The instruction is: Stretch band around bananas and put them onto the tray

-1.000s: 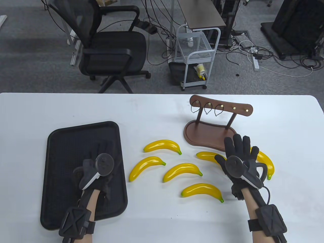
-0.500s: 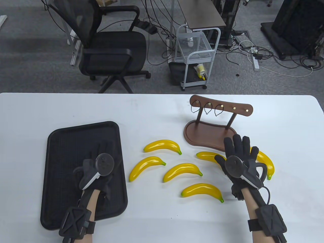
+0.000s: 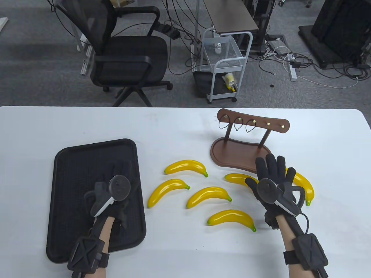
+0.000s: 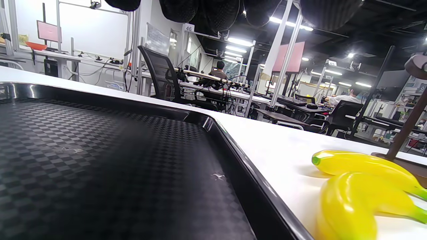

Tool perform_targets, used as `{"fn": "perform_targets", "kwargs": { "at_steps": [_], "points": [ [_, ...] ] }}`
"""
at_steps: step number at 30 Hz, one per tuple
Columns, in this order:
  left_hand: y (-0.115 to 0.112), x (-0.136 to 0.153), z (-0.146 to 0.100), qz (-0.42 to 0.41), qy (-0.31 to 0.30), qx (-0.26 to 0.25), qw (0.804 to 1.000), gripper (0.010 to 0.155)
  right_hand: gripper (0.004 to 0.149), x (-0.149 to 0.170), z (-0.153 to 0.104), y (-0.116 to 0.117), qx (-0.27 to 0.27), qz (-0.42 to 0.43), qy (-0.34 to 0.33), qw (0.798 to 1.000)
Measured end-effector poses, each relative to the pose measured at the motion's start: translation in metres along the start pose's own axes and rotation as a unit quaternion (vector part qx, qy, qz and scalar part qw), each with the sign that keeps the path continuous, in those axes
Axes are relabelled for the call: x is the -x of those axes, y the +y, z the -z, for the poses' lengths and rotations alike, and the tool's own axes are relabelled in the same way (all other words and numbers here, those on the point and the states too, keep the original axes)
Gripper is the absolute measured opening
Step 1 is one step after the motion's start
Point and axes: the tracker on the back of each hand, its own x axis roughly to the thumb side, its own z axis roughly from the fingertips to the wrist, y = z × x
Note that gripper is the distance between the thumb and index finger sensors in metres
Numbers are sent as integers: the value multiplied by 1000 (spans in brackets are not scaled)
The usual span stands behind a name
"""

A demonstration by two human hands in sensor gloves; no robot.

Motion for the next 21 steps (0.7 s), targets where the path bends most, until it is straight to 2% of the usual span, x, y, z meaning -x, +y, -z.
{"fn": "perform_targets", "kwargs": {
  "at_steps": [6, 13, 21],
  "points": [
    [0, -4, 0, -8, -9, 3, 1000, 67, 77, -1, 0, -3, 15, 18, 1, 1000],
    [2, -13, 0, -31, -36, 9, 999, 66, 76, -6, 6, -8, 30, 81, 14, 996],
    [12, -26, 3, -125, -81, 29, 988, 66, 74, -4, 24, -15, 29, 155, 41, 987]
  ]
}}
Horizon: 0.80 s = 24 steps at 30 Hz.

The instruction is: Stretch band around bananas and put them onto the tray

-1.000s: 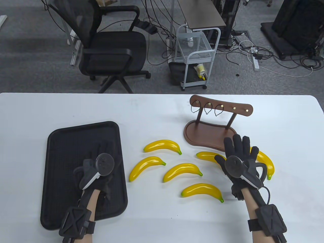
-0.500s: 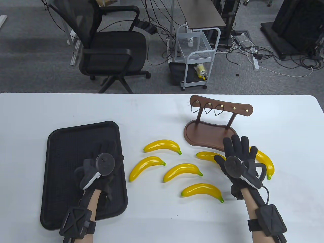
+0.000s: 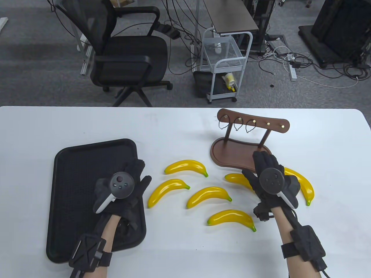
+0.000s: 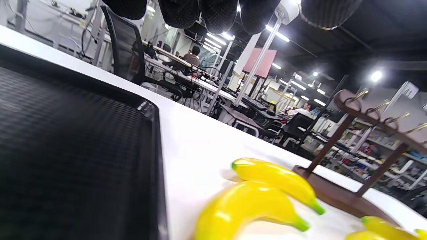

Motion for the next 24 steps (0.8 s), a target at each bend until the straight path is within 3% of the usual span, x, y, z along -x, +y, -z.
{"fn": "perform_targets", "kwargs": {
  "at_steps": [11, 19, 24],
  "points": [
    [4, -14, 14, -55, -42, 24, 997, 68, 73, 10, 28, 0, 12, 135, 64, 989],
    [-10, -16, 21, -158, -79, 52, 983, 68, 71, 28, 52, 10, 15, 274, 133, 952],
    [-17, -16, 23, -161, -101, 65, 980, 73, 71, 36, 66, 18, 21, 329, 163, 930]
  ]
}}
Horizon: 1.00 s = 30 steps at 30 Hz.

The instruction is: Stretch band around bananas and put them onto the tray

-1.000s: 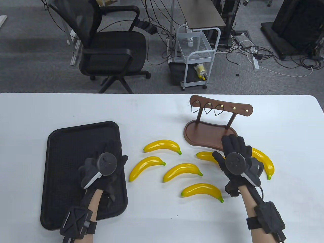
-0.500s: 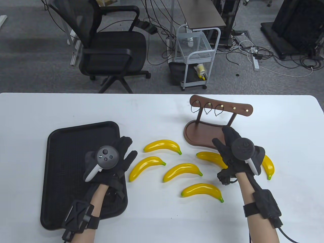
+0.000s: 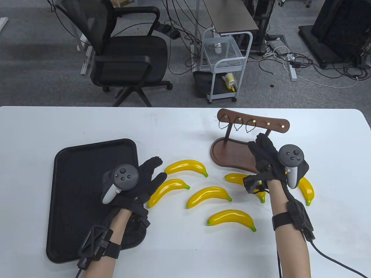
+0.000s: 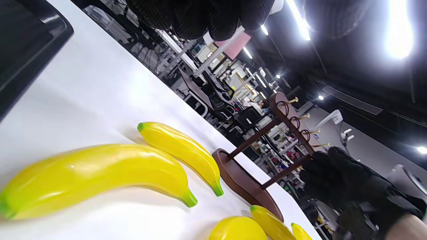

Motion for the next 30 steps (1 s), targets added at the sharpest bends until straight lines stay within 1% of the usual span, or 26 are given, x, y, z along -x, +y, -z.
{"fn": "perform_targets", "kwargs": {
  "at_steps": [6, 8, 14, 17, 22, 26, 30],
  "points": [
    [-7, 2, 1, -5, -14, 14, 1000, 74, 69, 11, 15, 10, 0, 58, 43, 997],
    [-11, 3, 1, -2, -12, 18, 1000, 74, 69, 16, 20, 15, -3, 93, 61, 994],
    [-18, 5, 4, 2, -7, 30, 1000, 74, 66, 22, 30, 25, -24, 158, 78, 984],
    [-18, 6, 4, 7, -5, 30, 1000, 74, 65, 21, 31, 29, -21, 169, 76, 982],
    [-18, 5, 3, 5, -5, 30, 1000, 73, 61, 22, 35, 36, -18, 216, 94, 972],
    [-18, 6, 4, 6, -6, 30, 1000, 73, 55, 24, 36, 40, 5, 231, 111, 967],
    [-18, 6, 4, 6, -7, 31, 999, 73, 49, 24, 36, 43, 11, 247, 119, 961]
  ]
}}
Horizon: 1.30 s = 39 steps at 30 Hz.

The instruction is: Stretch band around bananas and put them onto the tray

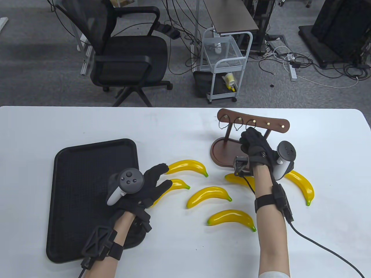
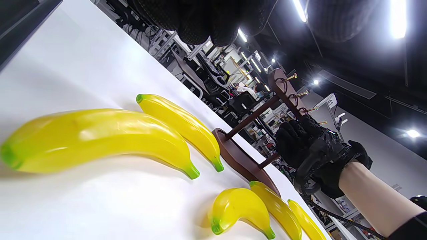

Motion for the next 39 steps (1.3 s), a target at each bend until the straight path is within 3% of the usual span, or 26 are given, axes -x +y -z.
{"fn": "perform_targets", "kwargs": {
  "at_steps": [6, 24, 39],
  "points": [
    [0, -1, 0, -1, -2, 2, 1000, 73, 40, -3, 0, 1, 4, 7, -2, 1000],
    [-6, -6, -2, 3, -15, -3, 1000, 72, 36, -34, -21, -9, 1, -35, -41, 999],
    [-12, -10, -5, 14, -22, -4, 1000, 72, 36, -59, -68, -8, -83, -123, -136, 979]
  ]
}}
